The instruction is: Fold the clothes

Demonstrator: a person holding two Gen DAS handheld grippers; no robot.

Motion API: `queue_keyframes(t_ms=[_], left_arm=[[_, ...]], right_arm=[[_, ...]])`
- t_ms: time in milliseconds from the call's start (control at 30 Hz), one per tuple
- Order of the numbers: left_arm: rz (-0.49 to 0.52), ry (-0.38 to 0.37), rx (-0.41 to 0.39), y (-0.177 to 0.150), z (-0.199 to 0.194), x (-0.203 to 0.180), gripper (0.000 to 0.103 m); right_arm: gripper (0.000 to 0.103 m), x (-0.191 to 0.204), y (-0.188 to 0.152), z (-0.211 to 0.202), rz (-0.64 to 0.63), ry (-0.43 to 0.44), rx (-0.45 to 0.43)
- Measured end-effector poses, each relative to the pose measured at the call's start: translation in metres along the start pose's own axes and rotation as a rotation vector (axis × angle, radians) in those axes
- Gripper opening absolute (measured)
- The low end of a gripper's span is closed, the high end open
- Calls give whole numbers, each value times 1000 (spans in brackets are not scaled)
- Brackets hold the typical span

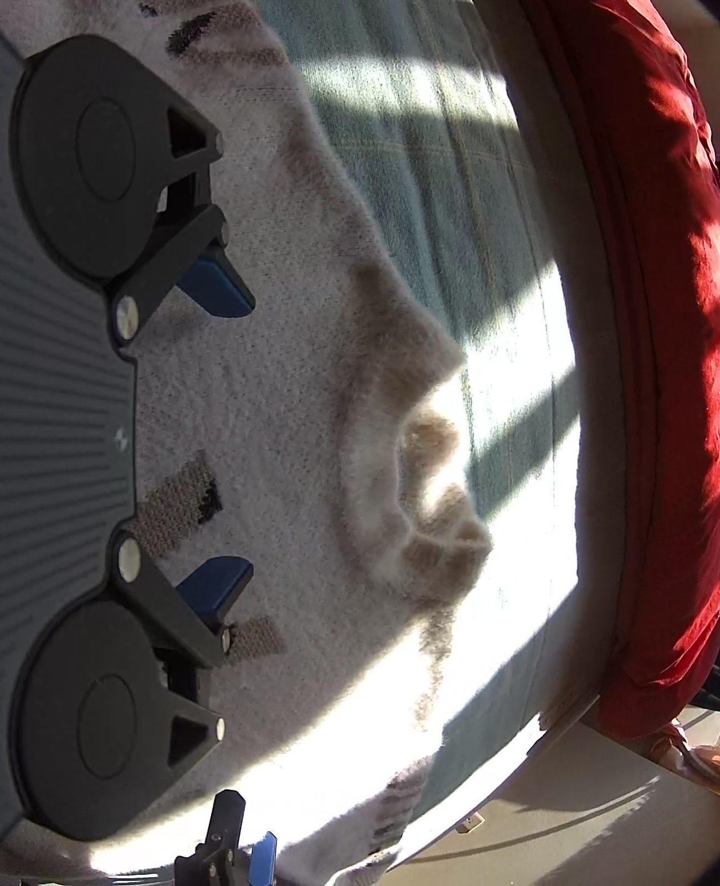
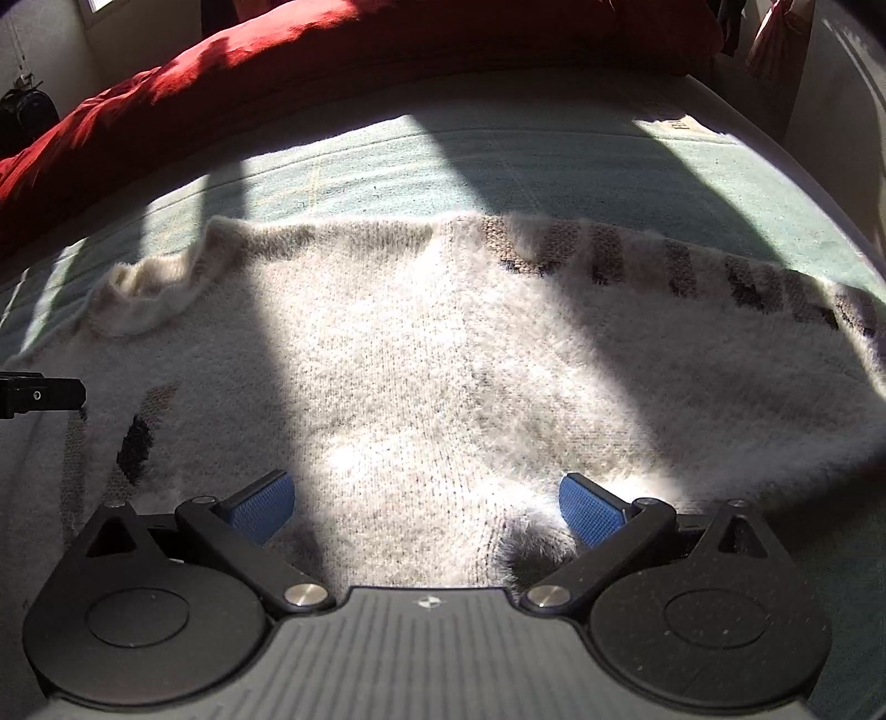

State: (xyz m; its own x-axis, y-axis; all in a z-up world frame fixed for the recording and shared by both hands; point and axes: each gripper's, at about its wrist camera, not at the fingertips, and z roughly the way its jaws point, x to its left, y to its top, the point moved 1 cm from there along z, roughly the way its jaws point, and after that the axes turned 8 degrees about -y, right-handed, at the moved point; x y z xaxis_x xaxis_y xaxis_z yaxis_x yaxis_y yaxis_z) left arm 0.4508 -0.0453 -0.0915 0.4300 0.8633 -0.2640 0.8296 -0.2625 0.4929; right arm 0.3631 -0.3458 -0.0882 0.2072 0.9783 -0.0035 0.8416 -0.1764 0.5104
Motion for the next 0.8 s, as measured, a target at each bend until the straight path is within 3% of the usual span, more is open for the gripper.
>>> queue_keyframes(t_ms=[200, 333, 467, 700, 800], left_arm=[[7, -40, 33, -19, -6, -24, 93], [35, -27, 79, -32, 5, -31, 93], [54, -13, 83, -35, 9, -32, 94], [38, 3, 88, -35, 11, -33, 94], [35, 4, 95, -34, 14, -34, 97]], right_arm=[[103, 1, 10, -3, 91, 109, -4], [103, -2, 4, 3, 70, 66, 17], [103, -28, 10, -8, 124, 88, -48], [103, -92, 7, 8, 365, 125, -1], [103, -105, 7, -6, 372, 79, -54]])
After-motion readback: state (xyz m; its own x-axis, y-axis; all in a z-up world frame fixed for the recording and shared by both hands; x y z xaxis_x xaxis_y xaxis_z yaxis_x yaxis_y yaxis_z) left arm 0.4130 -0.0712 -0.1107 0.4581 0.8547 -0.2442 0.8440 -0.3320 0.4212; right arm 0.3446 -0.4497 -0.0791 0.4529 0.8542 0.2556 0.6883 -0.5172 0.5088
